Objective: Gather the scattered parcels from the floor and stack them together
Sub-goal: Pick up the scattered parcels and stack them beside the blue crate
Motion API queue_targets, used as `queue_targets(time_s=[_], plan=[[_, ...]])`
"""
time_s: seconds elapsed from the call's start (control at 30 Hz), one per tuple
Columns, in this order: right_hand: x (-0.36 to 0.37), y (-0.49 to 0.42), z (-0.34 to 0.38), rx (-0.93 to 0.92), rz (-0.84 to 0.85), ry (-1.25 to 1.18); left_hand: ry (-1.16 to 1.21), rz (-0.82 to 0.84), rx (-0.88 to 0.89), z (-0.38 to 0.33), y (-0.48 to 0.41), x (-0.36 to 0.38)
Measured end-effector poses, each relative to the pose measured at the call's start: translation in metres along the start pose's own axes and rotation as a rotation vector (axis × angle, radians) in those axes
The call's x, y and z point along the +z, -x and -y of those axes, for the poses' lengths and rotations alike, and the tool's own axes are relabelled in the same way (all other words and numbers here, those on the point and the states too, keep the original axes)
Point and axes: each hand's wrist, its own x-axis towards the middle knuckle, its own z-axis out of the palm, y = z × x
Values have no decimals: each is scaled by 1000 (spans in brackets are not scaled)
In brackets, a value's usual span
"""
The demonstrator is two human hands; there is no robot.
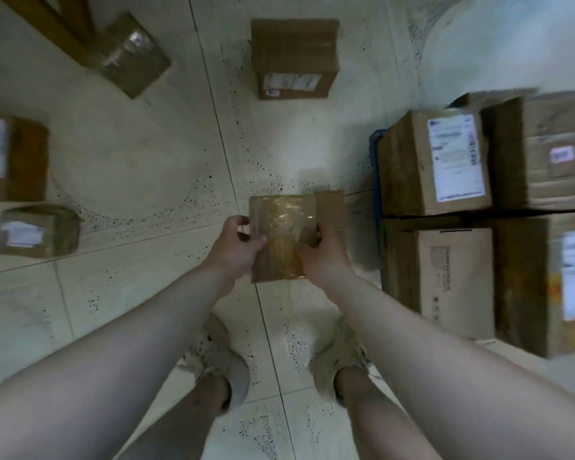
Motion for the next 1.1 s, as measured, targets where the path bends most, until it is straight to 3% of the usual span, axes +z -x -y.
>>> queue_targets(time_s=[0.13,0.33,0.47,0.7,0.83,0.93,1.0,1.1], plan=[[-29,89,60,-22,-33,-81,12,-20,108,-46,93,-36],[-96,228,146,-220,-120,1,124,6,264,-125,247,-85],[-143,303,186,-405,-81,10,198,18,396,-168,343,-94],[-233,419,220,-816,-68,-20,441,-122,514,-210,483,-97],[-261,475,227,-1027,-230,-114,415,-72,581,-217,537,-102],[-274,503,224,-997,-407,-135,394,42,673,-214,565,-101],[-283,520,216,-851,-290,-214,380,111,744,-209,576,-99],[-295,545,195,-823,-164,-271,282,156,818,-200,591,-94]])
